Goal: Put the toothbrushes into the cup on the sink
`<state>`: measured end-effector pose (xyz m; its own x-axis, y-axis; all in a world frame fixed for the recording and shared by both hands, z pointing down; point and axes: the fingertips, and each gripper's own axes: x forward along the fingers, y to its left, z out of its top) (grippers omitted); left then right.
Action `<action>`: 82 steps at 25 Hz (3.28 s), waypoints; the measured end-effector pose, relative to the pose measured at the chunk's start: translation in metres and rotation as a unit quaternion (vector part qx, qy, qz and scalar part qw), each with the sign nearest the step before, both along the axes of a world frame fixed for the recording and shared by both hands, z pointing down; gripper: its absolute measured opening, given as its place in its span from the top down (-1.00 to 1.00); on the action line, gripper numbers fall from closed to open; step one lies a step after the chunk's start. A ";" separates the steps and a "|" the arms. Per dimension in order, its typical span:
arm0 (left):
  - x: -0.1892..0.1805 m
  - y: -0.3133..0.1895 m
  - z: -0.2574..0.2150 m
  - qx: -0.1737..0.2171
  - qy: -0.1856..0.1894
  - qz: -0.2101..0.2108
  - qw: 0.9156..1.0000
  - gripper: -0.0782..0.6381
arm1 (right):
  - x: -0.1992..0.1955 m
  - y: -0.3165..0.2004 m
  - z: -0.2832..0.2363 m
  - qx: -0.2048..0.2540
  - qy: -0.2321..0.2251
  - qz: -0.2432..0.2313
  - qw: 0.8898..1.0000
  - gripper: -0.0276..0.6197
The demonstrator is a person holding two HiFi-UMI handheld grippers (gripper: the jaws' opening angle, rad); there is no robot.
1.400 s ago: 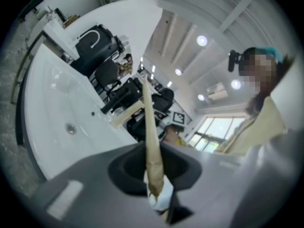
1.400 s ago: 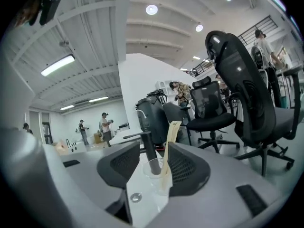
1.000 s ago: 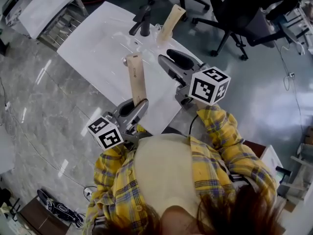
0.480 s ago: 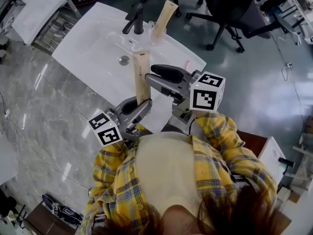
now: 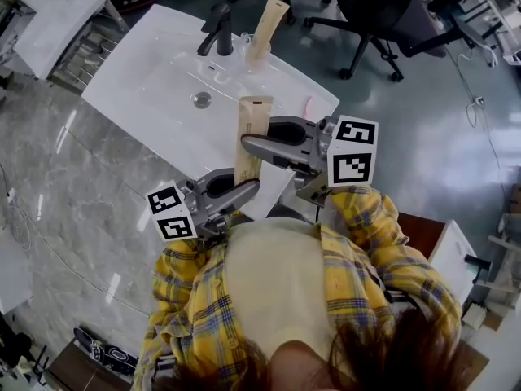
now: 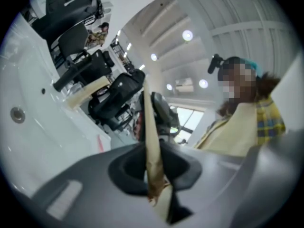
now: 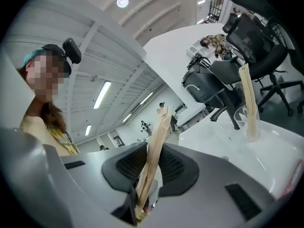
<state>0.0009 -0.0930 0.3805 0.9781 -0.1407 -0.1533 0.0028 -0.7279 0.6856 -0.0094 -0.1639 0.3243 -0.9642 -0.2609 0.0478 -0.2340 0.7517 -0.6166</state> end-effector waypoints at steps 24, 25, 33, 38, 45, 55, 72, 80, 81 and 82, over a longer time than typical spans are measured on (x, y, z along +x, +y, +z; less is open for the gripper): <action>-0.023 -0.037 0.009 0.040 -0.093 -0.152 0.983 0.52 | 0.030 -0.032 -0.021 0.024 -0.003 0.061 0.998 0.80; -0.028 -0.042 0.010 0.042 -0.104 -0.169 0.979 0.52 | 0.033 -0.037 -0.023 0.032 0.002 0.074 0.997 0.81; -0.053 -0.069 0.016 0.079 -0.220 -0.285 0.929 0.52 | 0.052 -0.067 -0.032 0.093 0.040 0.159 0.982 0.80; -0.059 -0.076 0.018 0.097 -0.281 -0.319 0.900 0.56 | 0.060 -0.090 -0.034 0.142 0.068 0.217 0.963 0.80; -0.066 -0.075 0.023 0.093 -0.314 -0.346 0.879 0.68 | 0.069 -0.126 -0.047 0.224 0.097 0.284 0.927 0.80; -0.070 -0.064 0.030 0.075 -0.319 -0.357 0.875 0.71 | 0.082 -0.177 -0.046 0.316 0.125 0.372 0.864 0.81; -0.080 -0.047 0.038 0.049 -0.319 -0.367 0.872 0.71 | 0.055 -0.217 0.030 0.310 0.193 0.359 0.859 0.80; -0.078 -0.045 0.040 0.043 -0.316 -0.361 0.877 0.71 | 0.044 -0.216 0.061 0.282 0.251 0.299 0.876 0.80; -0.077 -0.045 0.040 0.043 -0.314 -0.359 0.878 0.71 | 0.044 -0.215 0.063 0.279 0.255 0.296 0.877 0.80; -0.076 -0.045 0.040 0.043 -0.314 -0.357 0.879 0.71 | 0.044 -0.213 0.064 0.278 0.256 0.295 0.878 0.80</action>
<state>-0.0752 -0.1379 0.4207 0.5408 -0.7675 0.3442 -0.8348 -0.4397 0.3313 0.0351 -0.3770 0.3881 -0.5425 -0.8277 0.1435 -0.8231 0.5579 0.1063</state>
